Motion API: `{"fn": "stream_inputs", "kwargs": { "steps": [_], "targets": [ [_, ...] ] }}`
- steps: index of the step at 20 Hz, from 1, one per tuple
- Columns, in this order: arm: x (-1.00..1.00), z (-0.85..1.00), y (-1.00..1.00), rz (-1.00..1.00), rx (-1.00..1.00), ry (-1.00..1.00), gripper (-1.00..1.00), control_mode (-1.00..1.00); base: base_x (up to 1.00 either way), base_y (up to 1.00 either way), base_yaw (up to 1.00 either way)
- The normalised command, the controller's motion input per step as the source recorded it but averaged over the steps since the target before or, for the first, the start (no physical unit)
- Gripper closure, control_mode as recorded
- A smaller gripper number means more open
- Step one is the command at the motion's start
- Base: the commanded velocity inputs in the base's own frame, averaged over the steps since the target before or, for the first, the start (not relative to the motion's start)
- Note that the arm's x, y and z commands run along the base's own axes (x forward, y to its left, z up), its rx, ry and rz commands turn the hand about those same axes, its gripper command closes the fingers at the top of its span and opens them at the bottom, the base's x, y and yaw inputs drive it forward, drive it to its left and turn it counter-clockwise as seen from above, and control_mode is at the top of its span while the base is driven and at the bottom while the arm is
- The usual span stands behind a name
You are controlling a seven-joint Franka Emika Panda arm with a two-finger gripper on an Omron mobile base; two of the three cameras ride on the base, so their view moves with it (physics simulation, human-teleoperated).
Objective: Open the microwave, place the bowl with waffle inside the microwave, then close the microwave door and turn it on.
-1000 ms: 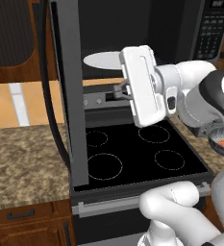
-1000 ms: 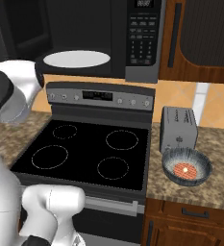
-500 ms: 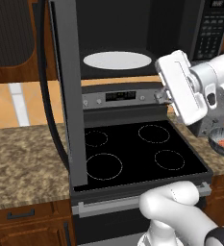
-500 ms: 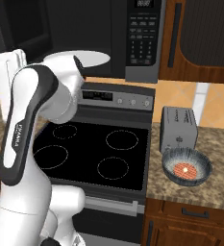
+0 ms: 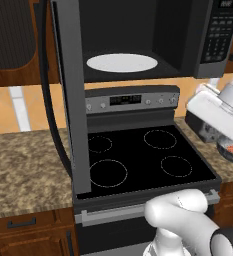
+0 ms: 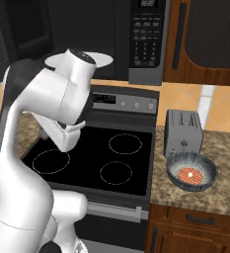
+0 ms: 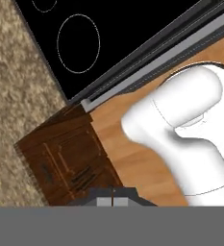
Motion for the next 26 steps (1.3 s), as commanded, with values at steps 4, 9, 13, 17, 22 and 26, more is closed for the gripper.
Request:
{"fn": "stream_inputs", "kwargs": {
  "steps": [4, 9, 13, 17, 22, 26],
  "targets": [
    [0.08, -0.84, -0.87, -0.27, -0.46, -0.37, 1.0, -1.0, 0.0, 0.0, 0.0],
    [0.08, -0.46, -0.97, -0.46, -0.06, -0.2, 1.0, -1.0, 0.0, 0.0, 0.0],
    [0.01, -0.17, -0.97, -0.6, 0.05, -0.02, 1.0, -1.0, 0.0, 0.0, 0.0],
    [0.3, -0.15, -0.87, -0.62, 0.0, 0.05, 1.0, -1.0, 0.0, 0.0, 0.0],
    [0.31, -0.29, -0.96, -0.16, 0.0, 0.06, 1.0, -1.0, 0.0, 0.0, 0.0],
    [0.32, -0.55, -0.93, 0.0, 0.07, 0.1, -1.0, -1.0, 0.0, 0.0, 0.0]
  ]
}}
